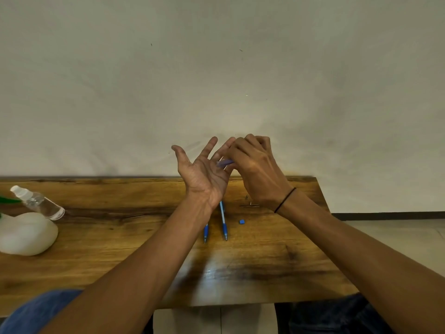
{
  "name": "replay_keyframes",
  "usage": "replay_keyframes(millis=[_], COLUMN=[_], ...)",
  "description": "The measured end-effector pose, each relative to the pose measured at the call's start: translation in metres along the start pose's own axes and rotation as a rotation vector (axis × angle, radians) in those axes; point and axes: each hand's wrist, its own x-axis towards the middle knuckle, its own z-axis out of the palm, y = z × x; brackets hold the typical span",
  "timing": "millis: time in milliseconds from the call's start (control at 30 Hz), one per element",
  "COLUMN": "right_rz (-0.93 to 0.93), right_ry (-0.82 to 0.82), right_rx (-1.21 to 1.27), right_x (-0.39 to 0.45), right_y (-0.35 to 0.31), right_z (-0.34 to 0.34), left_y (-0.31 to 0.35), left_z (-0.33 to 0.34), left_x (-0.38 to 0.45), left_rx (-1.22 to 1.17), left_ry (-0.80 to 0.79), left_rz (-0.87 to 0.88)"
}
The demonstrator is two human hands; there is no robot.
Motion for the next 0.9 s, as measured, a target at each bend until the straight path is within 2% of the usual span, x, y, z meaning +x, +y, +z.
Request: replay_keyframes(millis=[900], right_rz=[0.031], right_ry=[-0.027], right_rx=[-0.007], right_x=[-0.0039], right_y=[-0.0011], right_z=[0.0021], left_y=[0.0012], left_z=[-0.0009], left_x=[0.0005], left_rx=[0.001], left_ry=[0.002], left_rz=[-0.038])
